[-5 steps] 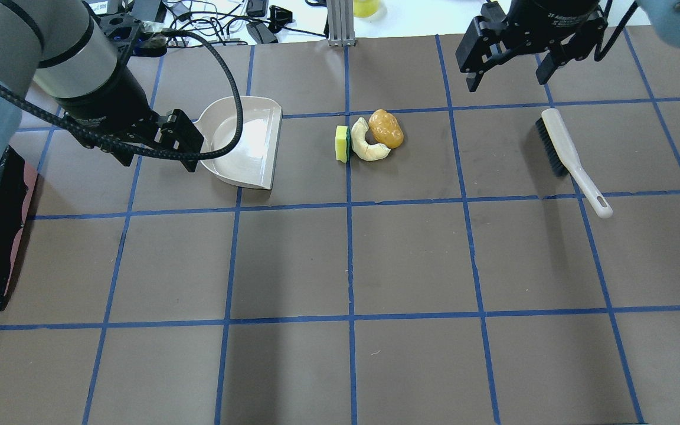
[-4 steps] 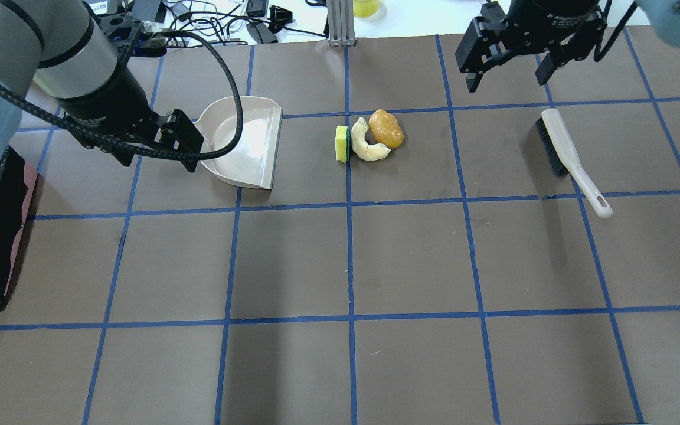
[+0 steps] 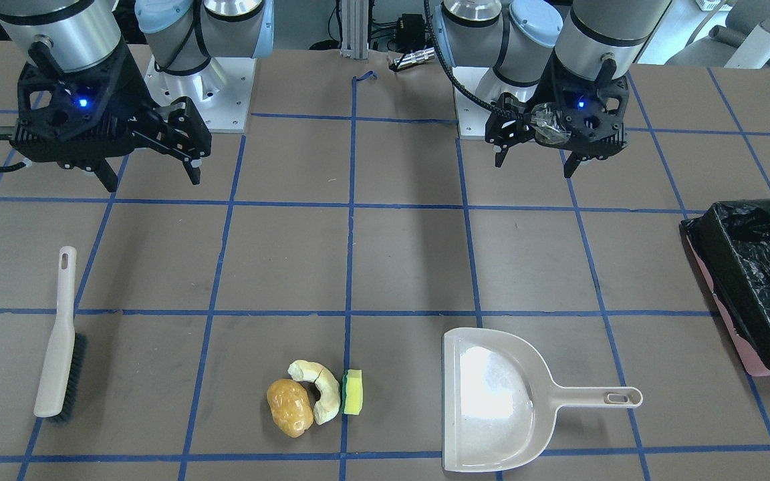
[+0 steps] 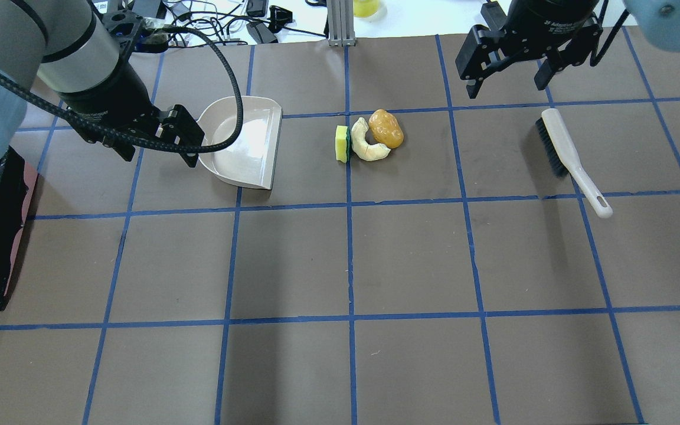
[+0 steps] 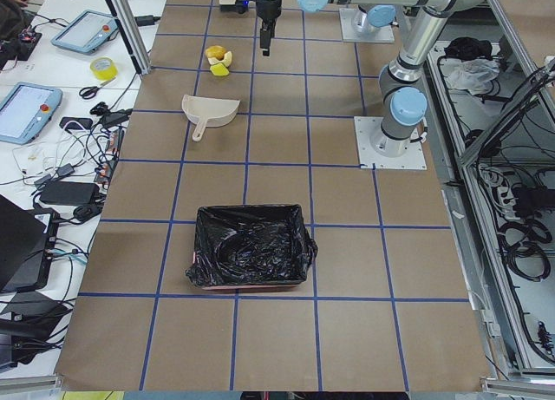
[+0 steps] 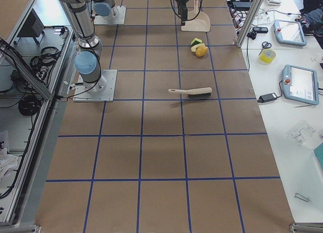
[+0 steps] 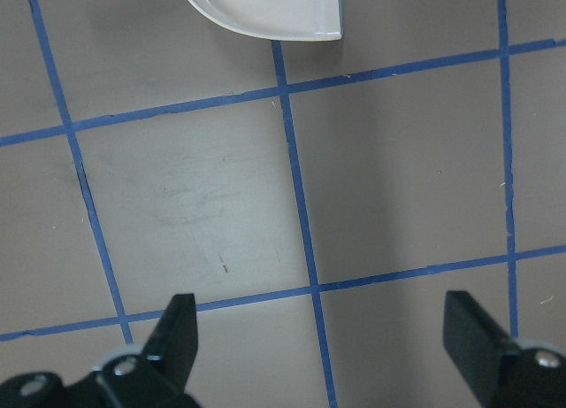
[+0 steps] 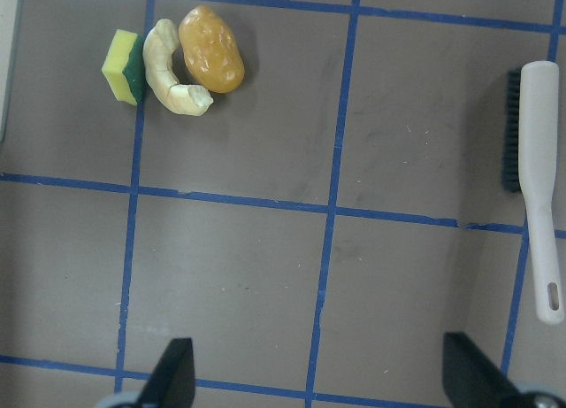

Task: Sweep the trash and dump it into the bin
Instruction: 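Move the left gripper to the dustpan handle while the right gripper approaches the brush, then grasp the dustpan handle with the left gripper while the right grasps the brush handle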

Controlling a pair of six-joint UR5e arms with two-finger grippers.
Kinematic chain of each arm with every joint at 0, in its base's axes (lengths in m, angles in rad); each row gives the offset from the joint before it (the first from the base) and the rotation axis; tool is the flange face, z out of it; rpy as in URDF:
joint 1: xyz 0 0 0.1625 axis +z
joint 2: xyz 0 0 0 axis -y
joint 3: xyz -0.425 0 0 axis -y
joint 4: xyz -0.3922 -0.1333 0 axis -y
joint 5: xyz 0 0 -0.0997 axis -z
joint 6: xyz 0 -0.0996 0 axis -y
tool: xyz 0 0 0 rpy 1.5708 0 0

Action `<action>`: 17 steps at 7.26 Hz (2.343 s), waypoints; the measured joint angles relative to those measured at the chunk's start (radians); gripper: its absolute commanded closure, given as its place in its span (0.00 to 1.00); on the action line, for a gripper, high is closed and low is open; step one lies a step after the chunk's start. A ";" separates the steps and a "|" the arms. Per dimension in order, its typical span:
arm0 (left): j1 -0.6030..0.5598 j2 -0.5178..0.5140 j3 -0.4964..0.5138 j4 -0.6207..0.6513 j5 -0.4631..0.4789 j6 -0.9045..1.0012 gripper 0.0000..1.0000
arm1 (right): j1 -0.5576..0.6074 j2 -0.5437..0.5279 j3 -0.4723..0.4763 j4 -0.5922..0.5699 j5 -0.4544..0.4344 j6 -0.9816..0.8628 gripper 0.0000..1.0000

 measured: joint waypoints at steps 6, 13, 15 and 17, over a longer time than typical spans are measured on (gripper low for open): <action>0.040 -0.213 0.087 0.218 0.007 0.600 0.02 | -0.298 0.004 0.158 -0.015 -0.060 -0.349 0.00; 0.151 -0.589 0.340 0.232 0.031 1.513 0.00 | -0.417 0.157 0.396 -0.404 -0.102 -0.544 0.03; 0.151 -0.641 0.347 0.267 0.097 1.571 0.01 | -0.424 0.191 0.400 -0.422 -0.104 -0.541 0.04; 0.151 -0.666 0.351 0.287 0.159 1.618 0.01 | -0.425 0.209 0.405 -0.426 -0.128 -0.534 0.06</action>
